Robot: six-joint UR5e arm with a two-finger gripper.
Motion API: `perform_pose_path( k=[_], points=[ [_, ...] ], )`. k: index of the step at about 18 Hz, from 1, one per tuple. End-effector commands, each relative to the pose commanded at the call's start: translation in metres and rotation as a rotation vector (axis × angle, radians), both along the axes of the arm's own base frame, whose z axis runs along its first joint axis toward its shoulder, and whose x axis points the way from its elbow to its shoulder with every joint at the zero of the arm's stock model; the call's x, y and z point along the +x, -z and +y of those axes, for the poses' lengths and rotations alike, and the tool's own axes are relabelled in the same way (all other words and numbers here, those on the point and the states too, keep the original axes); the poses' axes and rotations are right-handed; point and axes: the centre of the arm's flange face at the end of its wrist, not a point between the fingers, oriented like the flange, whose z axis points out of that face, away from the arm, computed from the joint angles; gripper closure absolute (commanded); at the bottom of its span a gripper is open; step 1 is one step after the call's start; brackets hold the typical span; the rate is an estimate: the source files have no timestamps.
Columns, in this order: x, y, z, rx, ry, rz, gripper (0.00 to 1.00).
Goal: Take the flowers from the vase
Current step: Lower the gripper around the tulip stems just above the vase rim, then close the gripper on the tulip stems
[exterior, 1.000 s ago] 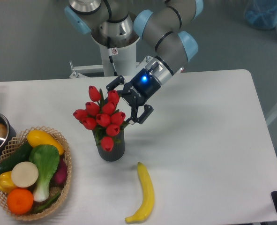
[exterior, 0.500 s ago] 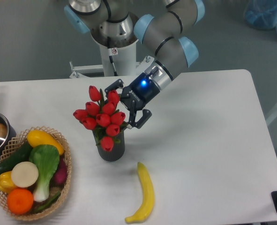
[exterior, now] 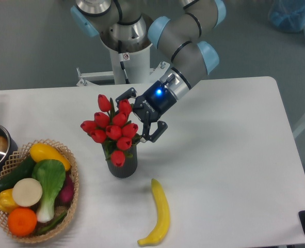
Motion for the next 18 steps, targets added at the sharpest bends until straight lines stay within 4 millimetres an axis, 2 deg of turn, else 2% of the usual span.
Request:
perform_pose_path(
  k=[9,18],
  points=[
    [0.009,0.003,0.013,0.003,0.035,0.002,0.0],
    [0.008,0.006,0.019,0.003,0.045,0.002,0.0]
  ],
)
